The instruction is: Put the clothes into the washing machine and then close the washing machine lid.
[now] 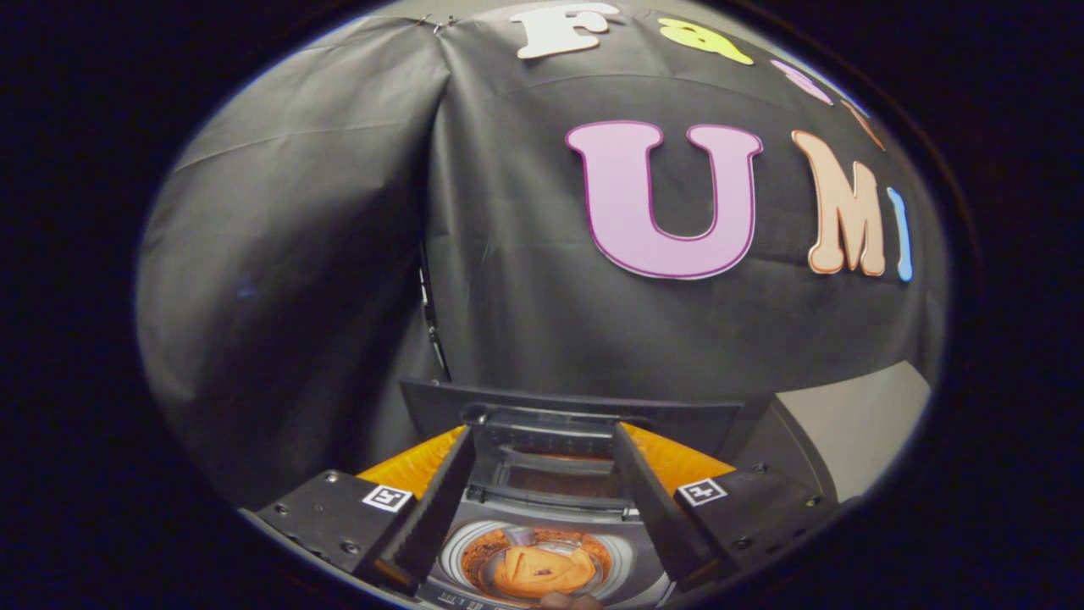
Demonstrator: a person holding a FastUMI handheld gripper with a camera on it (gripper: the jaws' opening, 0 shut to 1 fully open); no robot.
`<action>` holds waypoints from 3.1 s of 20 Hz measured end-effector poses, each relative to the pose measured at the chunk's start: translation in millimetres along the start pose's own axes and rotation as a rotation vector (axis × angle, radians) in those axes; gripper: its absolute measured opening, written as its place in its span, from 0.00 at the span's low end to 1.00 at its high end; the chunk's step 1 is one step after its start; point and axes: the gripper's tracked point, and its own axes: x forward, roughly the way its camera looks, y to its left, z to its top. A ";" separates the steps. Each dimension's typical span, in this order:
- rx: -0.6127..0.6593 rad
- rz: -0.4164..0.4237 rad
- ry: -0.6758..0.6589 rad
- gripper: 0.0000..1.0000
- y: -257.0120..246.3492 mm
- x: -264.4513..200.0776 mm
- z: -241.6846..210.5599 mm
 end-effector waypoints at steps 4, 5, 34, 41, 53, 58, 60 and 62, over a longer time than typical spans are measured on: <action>-0.004 -0.032 -0.016 0.98 -3.7 14.8 4.4; -0.007 -0.043 -0.017 0.98 -4.8 19.9 4.6; 0.017 -0.102 0.142 0.97 -12.2 56.8 -20.5; 0.012 -0.068 0.116 0.97 -4.1 28.8 -30.7; -0.028 -0.034 0.116 0.97 2.5 -16.0 -52.0; -0.136 -0.029 0.089 0.96 0.4 -32.0 -58.2; -0.149 -0.028 0.148 0.95 -1.5 -33.8 -75.4; -0.110 -0.021 0.104 0.96 -2.3 -37.1 -66.2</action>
